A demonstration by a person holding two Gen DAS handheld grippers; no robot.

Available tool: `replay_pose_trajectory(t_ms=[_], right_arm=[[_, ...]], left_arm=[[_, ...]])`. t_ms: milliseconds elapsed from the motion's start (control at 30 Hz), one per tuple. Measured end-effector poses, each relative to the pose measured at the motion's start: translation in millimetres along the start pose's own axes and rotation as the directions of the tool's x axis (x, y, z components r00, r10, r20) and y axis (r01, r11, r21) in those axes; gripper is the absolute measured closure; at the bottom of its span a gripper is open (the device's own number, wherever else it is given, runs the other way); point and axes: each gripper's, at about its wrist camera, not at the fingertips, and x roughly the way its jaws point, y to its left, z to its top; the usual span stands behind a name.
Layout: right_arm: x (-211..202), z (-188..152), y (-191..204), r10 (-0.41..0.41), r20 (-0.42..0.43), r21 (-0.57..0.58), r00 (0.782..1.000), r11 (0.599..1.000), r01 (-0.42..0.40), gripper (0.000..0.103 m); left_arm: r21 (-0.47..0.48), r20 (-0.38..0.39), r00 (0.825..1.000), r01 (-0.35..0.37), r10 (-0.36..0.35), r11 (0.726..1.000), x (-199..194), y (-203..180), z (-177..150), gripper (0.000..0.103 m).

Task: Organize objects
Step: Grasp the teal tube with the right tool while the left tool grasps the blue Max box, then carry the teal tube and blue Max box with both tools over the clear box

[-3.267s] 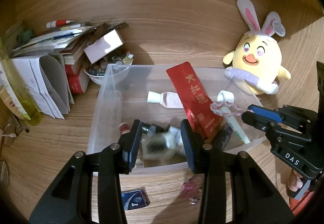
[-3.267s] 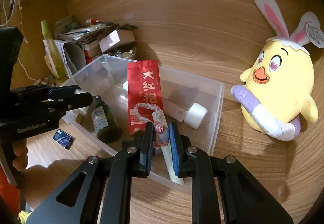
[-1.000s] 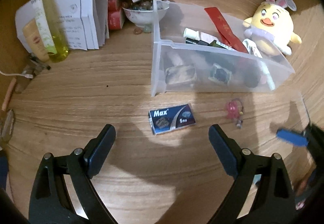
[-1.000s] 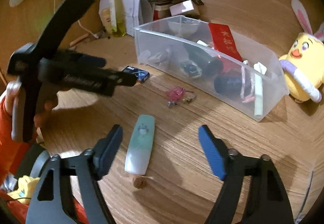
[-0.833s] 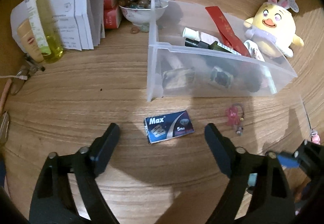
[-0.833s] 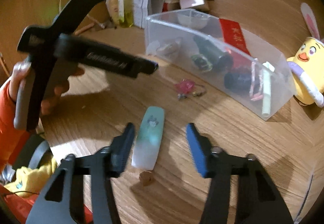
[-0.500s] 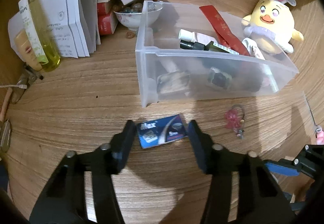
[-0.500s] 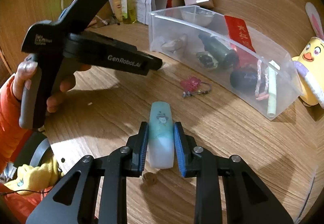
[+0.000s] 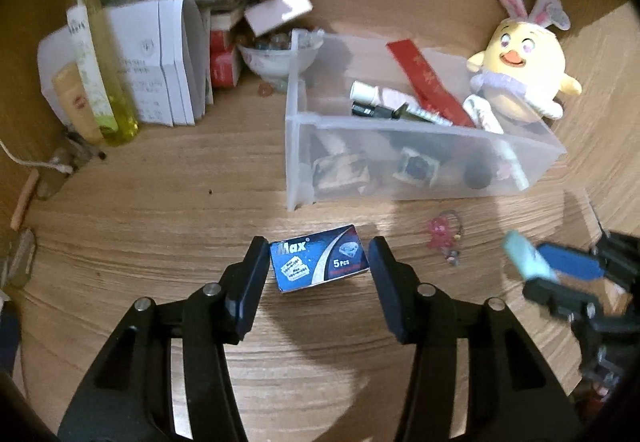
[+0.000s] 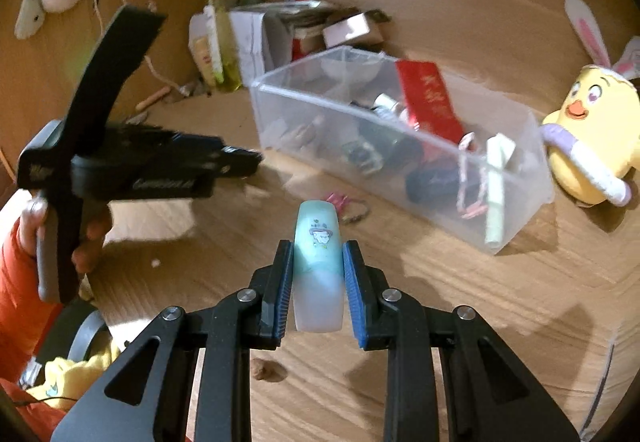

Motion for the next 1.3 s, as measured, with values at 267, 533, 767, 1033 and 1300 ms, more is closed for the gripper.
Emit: replay_pose_trajectory(t_ms=[267,533,767,1033,1300], right_arm=[[-17.1,12.5,-18.4,-0.049,0.061,0.036,0.997,0.998,0.047,0.08],[-37.2,26.8,-36.5,-0.088,0.126,0.07,0.988,0.994,0.08,0.08],[-44.9,43.9,-47.8,-0.114,0.17,0.083,0.979,0.991,0.101,0.08],[-48.2,64.0,-60.8,-0.131,0.208,0.099,0.969,0.989,0.112,0.08],[-44.9,84.3,-78.1,-0.153,0.228,0.119,0.962,0.985,0.129,0.08]], left_arm=[[0.023,0.093,0.996,0.003,-0.005,1.0,-32.3,-12.7,6.1,0.052],[0.036,0.179,0.984,0.012,-0.018,0.999,-57.3,-24.8,18.0,0.052],[0.035,0.233,0.972,0.02,-0.027,0.999,-69.4,-30.8,30.8,0.052],[0.039,0.279,0.959,0.036,-0.046,0.999,-76.5,-37.1,47.2,0.052],[0.05,0.308,0.95,0.049,-0.062,0.998,-74.9,-42.5,65.0,0.052]])
